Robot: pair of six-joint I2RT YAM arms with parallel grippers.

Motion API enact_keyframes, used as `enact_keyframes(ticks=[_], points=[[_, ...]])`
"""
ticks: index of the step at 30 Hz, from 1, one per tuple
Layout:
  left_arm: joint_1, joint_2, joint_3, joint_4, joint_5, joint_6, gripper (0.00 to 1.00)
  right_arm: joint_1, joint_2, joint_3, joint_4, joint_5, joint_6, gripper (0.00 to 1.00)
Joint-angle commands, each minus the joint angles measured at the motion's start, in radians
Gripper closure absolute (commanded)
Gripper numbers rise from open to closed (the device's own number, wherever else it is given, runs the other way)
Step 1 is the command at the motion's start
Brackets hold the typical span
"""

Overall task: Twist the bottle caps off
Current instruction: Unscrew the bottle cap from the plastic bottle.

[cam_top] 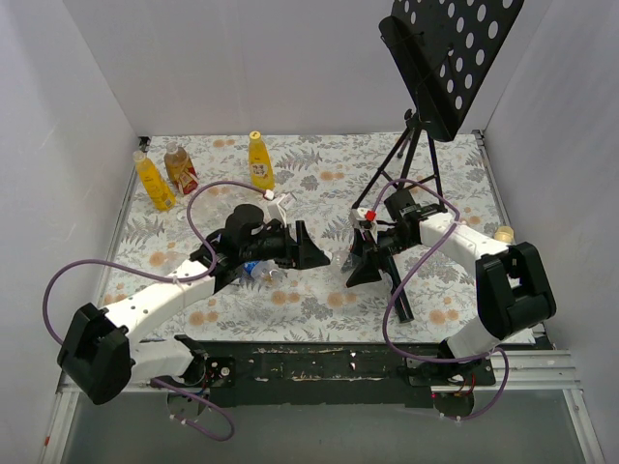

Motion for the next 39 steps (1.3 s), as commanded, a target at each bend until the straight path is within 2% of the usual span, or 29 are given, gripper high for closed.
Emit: enact_keyframes(ticks=[1, 3, 5, 14, 19, 21, 24, 26, 29, 33, 39], points=[[-0.015, 0.022, 0.056, -0.033, -0.031, 0.024, 0.39, 0.008, 0.005, 0.039, -0.013, -0.018, -0.006, 0.91], [-0.013, 0.031, 0.066, -0.034, -0.029, 0.028, 0.51, 0.008, 0.007, 0.039, -0.013, -0.017, -0.007, 0.9], [-0.016, 0.035, 0.075, -0.034, -0.025, 0.031, 0.55, 0.009, 0.007, 0.039, -0.011, -0.017, -0.006, 0.91], [-0.016, 0.04, 0.076, -0.031, -0.006, 0.037, 0.53, 0.011, 0.008, 0.039, -0.013, -0.012, -0.007, 0.91], [-0.015, 0.054, 0.076, -0.025, 0.012, 0.05, 0.56, 0.012, 0.01, 0.039, -0.015, -0.011, -0.006, 0.91], [-0.016, 0.057, 0.078, -0.016, 0.029, 0.063, 0.66, 0.014, 0.011, 0.039, -0.015, -0.008, -0.006, 0.91], [-0.018, 0.054, 0.076, -0.01, 0.055, 0.116, 0.88, 0.015, 0.014, 0.039, -0.013, -0.004, -0.006, 0.91], [-0.019, 0.042, 0.069, -0.014, 0.07, 0.205, 1.0, 0.017, 0.017, 0.039, -0.015, 0.0, -0.007, 0.91], [-0.019, 0.0, 0.05, -0.04, 0.127, 0.418, 1.0, 0.022, 0.019, 0.041, -0.022, 0.005, -0.017, 0.91], [-0.021, -0.046, 0.047, -0.152, 0.251, 0.804, 1.0, 0.034, 0.02, 0.043, -0.054, -0.001, -0.059, 0.91], [-0.019, -0.078, 0.035, -0.226, 0.357, 1.167, 1.0, 0.063, 0.013, 0.03, -0.116, 0.005, -0.185, 0.91]])
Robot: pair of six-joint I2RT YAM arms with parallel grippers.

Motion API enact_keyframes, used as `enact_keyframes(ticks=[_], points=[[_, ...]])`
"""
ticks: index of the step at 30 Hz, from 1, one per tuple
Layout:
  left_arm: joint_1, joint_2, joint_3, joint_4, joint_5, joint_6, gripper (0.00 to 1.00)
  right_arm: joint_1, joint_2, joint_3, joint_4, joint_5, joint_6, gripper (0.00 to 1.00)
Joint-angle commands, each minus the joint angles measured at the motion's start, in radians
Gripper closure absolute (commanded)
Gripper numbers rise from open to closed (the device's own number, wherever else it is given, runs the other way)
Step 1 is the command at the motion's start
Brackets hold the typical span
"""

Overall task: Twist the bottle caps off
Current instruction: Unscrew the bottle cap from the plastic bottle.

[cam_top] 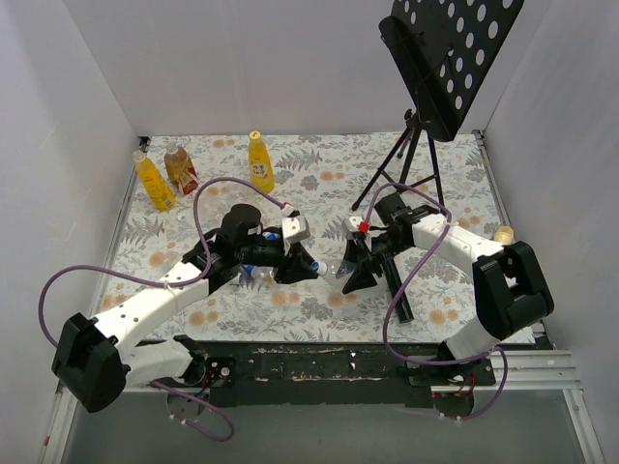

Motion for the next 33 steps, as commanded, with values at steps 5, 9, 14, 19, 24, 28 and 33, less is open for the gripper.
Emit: enact_keyframes(ticks=[5, 9, 14, 19, 24, 28, 33], points=[[-0.005, -0.018, 0.04, -0.135, 0.102, 0.472, 1.0, 0.011, 0.017, 0.02, -0.088, -0.007, -0.076, 0.91], [-0.004, -0.067, -0.025, 0.054, 0.062, 0.258, 1.0, 0.011, 0.017, 0.028, -0.091, 0.007, -0.075, 0.91], [-0.001, -0.188, -0.151, 0.271, -0.148, -0.127, 0.32, 0.011, 0.013, 0.037, -0.086, 0.027, -0.058, 0.91], [0.009, -0.306, -0.171, 0.227, -0.383, -0.436, 0.02, 0.011, 0.004, 0.037, -0.066, 0.058, -0.03, 0.91], [0.021, -0.377, -0.18, 0.167, -0.475, -0.675, 0.02, 0.011, -0.015, 0.028, -0.029, 0.09, 0.008, 0.91], [0.025, -0.348, -0.151, 0.093, -0.445, -0.792, 0.02, 0.011, -0.033, 0.017, 0.009, 0.115, 0.052, 0.91], [0.027, -0.319, -0.148, 0.104, -0.428, -0.948, 0.02, 0.011, -0.064, -0.006, 0.086, 0.153, 0.121, 0.91]])
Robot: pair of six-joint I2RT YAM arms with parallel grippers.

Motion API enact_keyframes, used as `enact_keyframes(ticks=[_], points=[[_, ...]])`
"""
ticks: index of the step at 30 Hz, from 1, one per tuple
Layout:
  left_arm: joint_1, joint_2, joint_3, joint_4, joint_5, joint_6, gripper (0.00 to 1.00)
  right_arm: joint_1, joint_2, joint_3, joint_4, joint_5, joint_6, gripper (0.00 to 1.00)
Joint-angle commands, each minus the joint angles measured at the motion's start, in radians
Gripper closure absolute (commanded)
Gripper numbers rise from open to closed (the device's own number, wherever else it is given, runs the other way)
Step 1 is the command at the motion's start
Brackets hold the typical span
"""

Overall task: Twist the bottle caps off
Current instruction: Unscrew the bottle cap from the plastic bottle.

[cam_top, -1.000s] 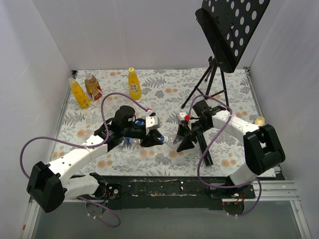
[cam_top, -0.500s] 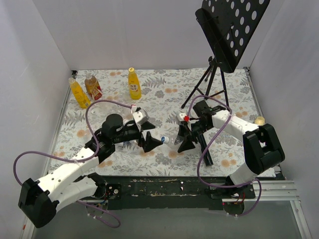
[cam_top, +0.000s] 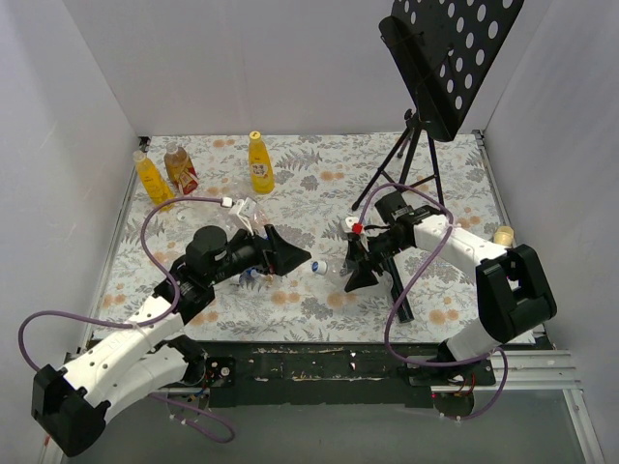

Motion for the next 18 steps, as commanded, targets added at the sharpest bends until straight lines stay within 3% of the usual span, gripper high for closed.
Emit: enact_keyframes(ticks=[1, 7, 18], points=[[0.003, 0.016, 0.025, -0.015, -0.011, -0.213, 0.02, -0.003, -0.058, -0.013, 0.09, 0.029, 0.084, 0.91], [0.004, 0.082, 0.038, 0.008, -0.013, -0.325, 0.02, -0.003, -0.067, -0.023, 0.126, 0.044, 0.119, 0.91], [-0.037, 0.19, 0.045, 0.076, 0.018, -0.335, 0.02, -0.003, -0.064, -0.026, 0.14, 0.053, 0.135, 0.91]])
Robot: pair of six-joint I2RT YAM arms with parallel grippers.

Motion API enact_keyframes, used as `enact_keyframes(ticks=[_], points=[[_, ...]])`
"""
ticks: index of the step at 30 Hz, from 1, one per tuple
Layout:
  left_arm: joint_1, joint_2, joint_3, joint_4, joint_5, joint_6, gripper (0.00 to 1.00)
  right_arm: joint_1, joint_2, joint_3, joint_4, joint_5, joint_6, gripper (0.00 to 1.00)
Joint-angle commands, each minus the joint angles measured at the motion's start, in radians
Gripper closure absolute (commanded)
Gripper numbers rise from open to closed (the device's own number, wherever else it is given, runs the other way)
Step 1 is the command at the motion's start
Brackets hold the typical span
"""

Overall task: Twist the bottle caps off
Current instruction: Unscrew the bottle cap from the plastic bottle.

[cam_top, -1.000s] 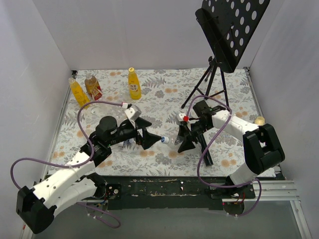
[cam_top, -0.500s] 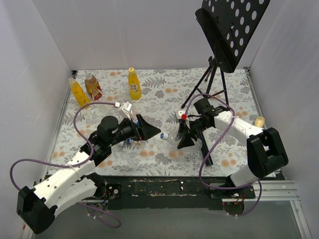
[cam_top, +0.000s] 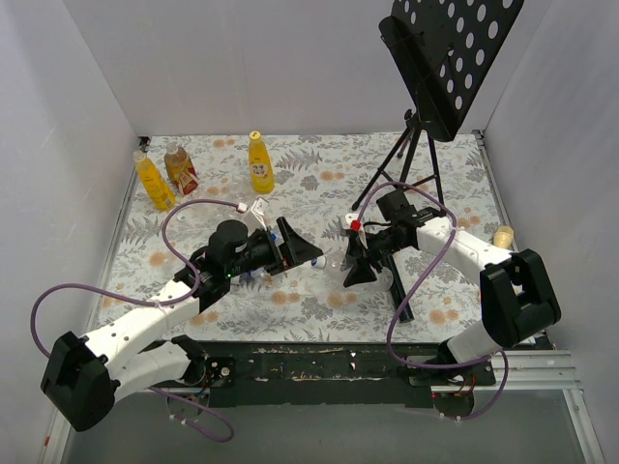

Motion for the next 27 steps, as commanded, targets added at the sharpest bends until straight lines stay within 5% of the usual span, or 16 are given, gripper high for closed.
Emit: enact_keyframes(ticks=[1, 23, 27], points=[[-0.019, 0.021, 0.04, 0.04, 0.008, -0.009, 0.02, -0.003, -0.018, -0.007, 0.027, -0.01, 0.016, 0.91], [-0.07, 0.111, 0.06, 0.084, -0.036, -0.008, 0.02, -0.003, -0.011, -0.005, 0.025, -0.009, 0.017, 0.91], [-0.075, 0.133, 0.062, 0.08, -0.035, 0.006, 0.12, -0.003, -0.011, -0.005, 0.024, -0.009, 0.017, 0.91]])
